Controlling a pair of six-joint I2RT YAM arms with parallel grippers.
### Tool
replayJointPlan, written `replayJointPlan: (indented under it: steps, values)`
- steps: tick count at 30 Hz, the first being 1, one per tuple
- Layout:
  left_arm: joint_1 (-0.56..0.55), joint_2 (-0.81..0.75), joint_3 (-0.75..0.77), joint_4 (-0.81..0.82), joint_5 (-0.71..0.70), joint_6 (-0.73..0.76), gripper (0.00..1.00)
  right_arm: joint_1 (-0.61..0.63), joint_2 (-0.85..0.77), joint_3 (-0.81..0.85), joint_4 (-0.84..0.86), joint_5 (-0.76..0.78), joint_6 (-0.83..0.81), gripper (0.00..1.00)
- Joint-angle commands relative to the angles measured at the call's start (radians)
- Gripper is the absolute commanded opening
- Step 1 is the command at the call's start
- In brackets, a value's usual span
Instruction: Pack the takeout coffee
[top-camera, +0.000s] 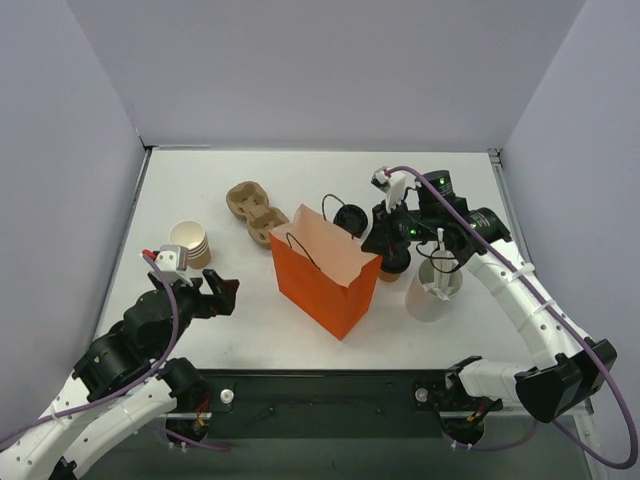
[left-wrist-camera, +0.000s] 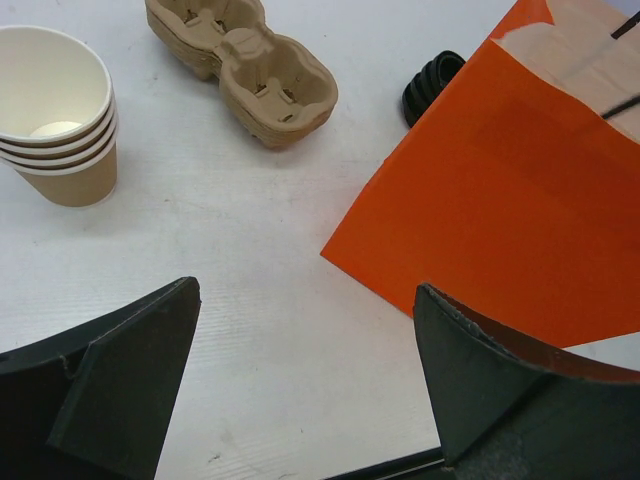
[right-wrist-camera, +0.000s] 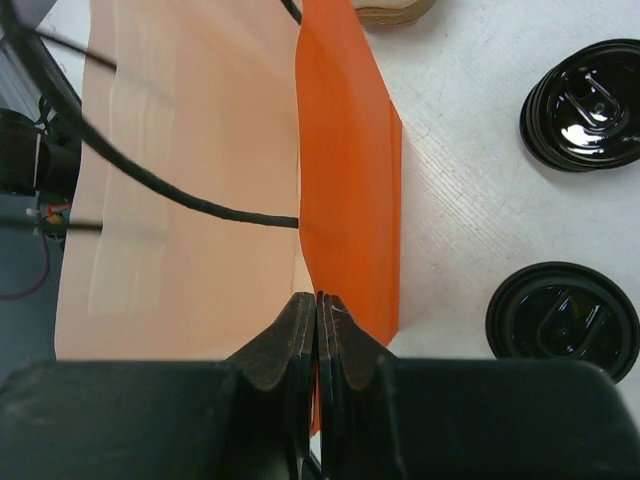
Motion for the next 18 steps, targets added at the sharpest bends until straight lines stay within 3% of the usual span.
replayJointPlan:
  steps: [1, 6, 8, 16, 18]
  values:
    - [-0.005, -0.004, 0.006, 0.008, -0.021, -0.009, 0.97, 0.017, 0.030, 0.062, -0.058, -0.029, -0.114, 0.03]
    - [-0.004, -0.008, 0.001, 0.011, -0.018, -0.007, 0.97, 0.035, 0.056, 0.074, -0.060, -0.013, -0.160, 0.08]
    - [-0.005, -0.005, 0.001, 0.011, -0.016, -0.007, 0.97, 0.035, 0.079, 0.083, -0.067, -0.011, -0.160, 0.15]
    - [-0.004, 0.009, 0.000, 0.029, -0.009, 0.020, 0.97, 0.035, 0.144, 0.175, -0.069, -0.014, -0.215, 0.27]
    - [-0.005, 0.010, -0.002, 0.035, -0.004, 0.027, 0.97, 0.035, 0.156, 0.195, -0.072, -0.028, -0.225, 0.37]
